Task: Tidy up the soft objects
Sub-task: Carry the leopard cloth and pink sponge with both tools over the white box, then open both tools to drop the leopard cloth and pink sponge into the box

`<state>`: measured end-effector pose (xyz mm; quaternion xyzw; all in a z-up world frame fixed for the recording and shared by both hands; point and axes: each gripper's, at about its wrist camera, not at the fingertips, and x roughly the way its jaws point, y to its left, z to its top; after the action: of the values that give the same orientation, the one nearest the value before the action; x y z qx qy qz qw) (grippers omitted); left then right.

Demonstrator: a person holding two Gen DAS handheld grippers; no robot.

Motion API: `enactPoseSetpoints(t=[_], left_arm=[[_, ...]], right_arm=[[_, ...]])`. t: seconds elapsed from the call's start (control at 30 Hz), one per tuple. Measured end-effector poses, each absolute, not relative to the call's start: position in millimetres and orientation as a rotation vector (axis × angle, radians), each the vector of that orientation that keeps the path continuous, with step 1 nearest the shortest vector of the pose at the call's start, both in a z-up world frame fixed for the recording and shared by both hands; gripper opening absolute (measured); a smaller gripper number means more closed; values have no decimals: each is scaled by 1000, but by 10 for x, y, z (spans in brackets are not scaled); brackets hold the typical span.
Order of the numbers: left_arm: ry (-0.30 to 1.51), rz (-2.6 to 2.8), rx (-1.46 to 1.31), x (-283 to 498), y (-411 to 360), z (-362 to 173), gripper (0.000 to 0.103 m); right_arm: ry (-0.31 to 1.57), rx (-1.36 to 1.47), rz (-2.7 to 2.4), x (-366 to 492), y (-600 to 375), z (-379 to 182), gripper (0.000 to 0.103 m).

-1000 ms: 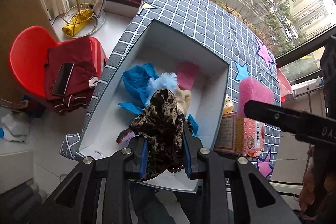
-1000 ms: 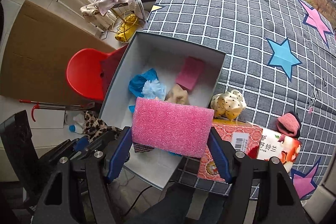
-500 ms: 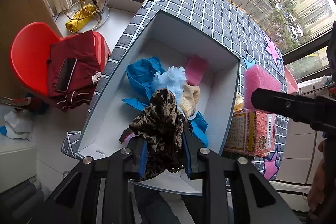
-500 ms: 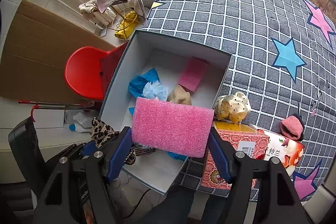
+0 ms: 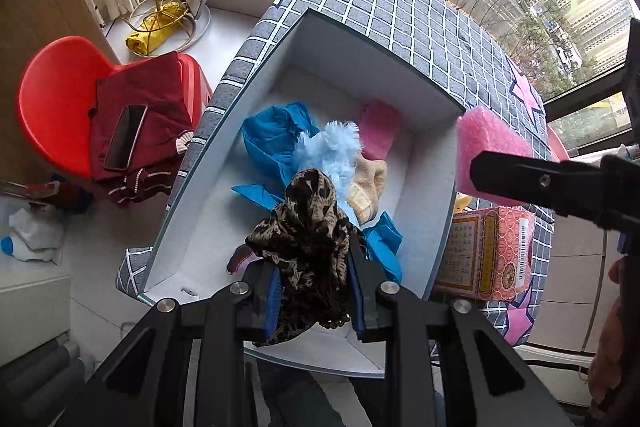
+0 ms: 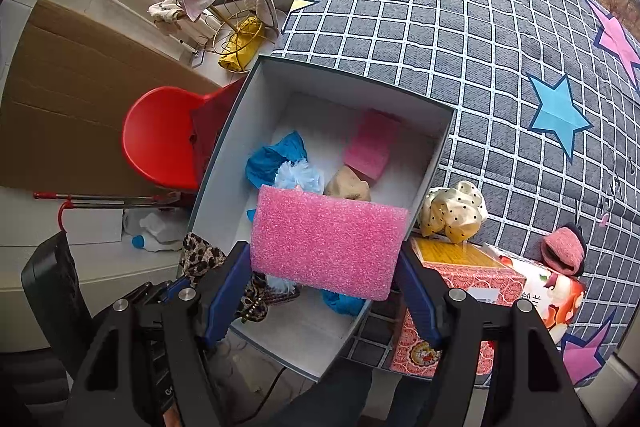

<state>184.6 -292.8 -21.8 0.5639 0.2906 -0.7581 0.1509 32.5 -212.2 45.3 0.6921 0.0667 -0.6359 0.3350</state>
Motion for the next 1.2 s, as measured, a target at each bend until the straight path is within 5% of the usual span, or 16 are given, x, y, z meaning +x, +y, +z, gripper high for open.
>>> enactPoseSetpoints(t=[0.4, 0.5, 0.67, 0.8, 0.93, 1.2], left_arm=[[833, -2163, 1637, 1791, -2946, -264, 30], [840, -2159, 1650, 1779, -2941, -277, 38], [862, -2148, 1653, 1775, -2949, -280, 67], [894, -2119, 1656, 1781, -2985, -300, 81], [921, -2110, 1638, 1804, -3027, -302, 103], [998, -2190, 1581, 1757, -3031, -204, 103]], right_arm=[[177, 1823, -1641, 260, -2258, 352, 73], [169, 1831, -1639, 232, -2282, 327, 73], [152, 1829, -1626, 196, -2316, 322, 74], [139, 1818, -1626, 184, -2315, 345, 100], [112, 1808, -1627, 161, -2289, 375, 102], [9, 1818, -1661, -37, -2012, 528, 102]])
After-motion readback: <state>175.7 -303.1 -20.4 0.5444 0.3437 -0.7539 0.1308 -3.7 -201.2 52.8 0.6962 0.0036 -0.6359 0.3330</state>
